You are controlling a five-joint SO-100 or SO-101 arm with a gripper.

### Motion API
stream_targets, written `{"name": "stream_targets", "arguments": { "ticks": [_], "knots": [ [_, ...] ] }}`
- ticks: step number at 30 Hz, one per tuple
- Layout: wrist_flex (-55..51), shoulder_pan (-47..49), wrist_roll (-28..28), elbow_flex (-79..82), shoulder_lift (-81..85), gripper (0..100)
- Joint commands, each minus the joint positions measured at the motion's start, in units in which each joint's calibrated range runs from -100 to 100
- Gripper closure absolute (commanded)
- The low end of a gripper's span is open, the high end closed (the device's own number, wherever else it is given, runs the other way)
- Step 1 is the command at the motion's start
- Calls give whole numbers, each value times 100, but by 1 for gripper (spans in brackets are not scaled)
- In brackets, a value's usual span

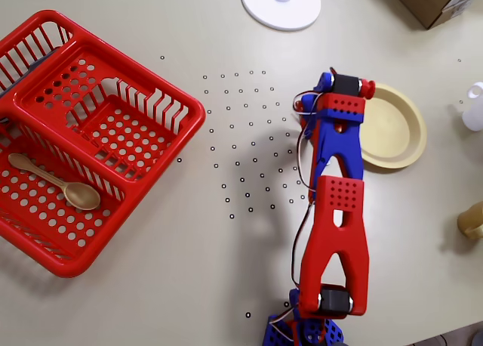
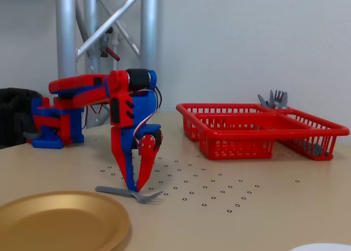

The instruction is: Push the fork on the left side of the plate

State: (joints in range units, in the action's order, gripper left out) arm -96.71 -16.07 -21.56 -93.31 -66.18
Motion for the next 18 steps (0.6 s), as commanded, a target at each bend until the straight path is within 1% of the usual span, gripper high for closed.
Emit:
{"name": "stream_targets", "arguments": {
  "ticks": [1, 18],
  "knots": [
    [130, -238, -88, -261, 168, 100],
    [348, -410, -225, -116, 345, 100]
  ]
}}
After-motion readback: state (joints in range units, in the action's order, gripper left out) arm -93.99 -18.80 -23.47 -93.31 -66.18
